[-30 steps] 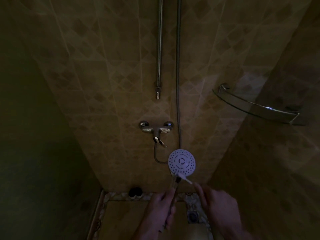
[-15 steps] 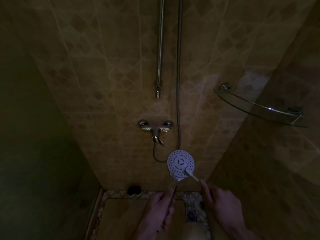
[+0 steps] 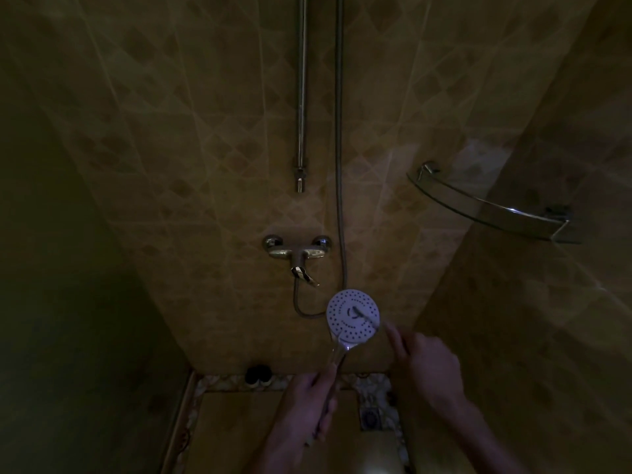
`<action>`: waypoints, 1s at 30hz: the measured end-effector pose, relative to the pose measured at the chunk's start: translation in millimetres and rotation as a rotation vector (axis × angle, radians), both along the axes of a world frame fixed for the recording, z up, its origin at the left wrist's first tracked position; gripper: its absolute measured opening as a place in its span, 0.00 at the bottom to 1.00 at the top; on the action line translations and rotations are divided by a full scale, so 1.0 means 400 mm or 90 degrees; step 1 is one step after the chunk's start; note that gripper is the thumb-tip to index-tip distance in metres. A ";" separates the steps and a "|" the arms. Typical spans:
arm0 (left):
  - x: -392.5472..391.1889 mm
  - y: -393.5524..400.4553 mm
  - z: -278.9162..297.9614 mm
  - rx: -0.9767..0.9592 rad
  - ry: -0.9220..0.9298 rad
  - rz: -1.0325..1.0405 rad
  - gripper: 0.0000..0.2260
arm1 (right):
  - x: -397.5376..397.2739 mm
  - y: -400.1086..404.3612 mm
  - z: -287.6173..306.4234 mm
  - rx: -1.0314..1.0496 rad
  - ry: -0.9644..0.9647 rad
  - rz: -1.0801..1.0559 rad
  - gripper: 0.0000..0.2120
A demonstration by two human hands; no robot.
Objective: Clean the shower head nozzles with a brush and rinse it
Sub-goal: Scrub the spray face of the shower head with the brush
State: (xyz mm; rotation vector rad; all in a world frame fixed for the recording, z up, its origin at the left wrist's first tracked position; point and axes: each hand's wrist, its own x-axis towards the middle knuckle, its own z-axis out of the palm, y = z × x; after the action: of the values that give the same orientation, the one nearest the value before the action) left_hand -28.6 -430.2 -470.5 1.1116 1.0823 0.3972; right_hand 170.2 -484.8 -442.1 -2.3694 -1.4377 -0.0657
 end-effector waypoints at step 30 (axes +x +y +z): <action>0.024 -0.028 0.005 0.021 -0.003 -0.031 0.19 | 0.051 0.032 0.063 -0.064 -0.151 0.042 0.28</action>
State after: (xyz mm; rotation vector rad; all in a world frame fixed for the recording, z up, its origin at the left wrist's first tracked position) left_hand -19.0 -441.4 -468.6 1.1629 1.0465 0.3799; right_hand 190.7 -472.0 -416.9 -2.4589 -1.6628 -0.2724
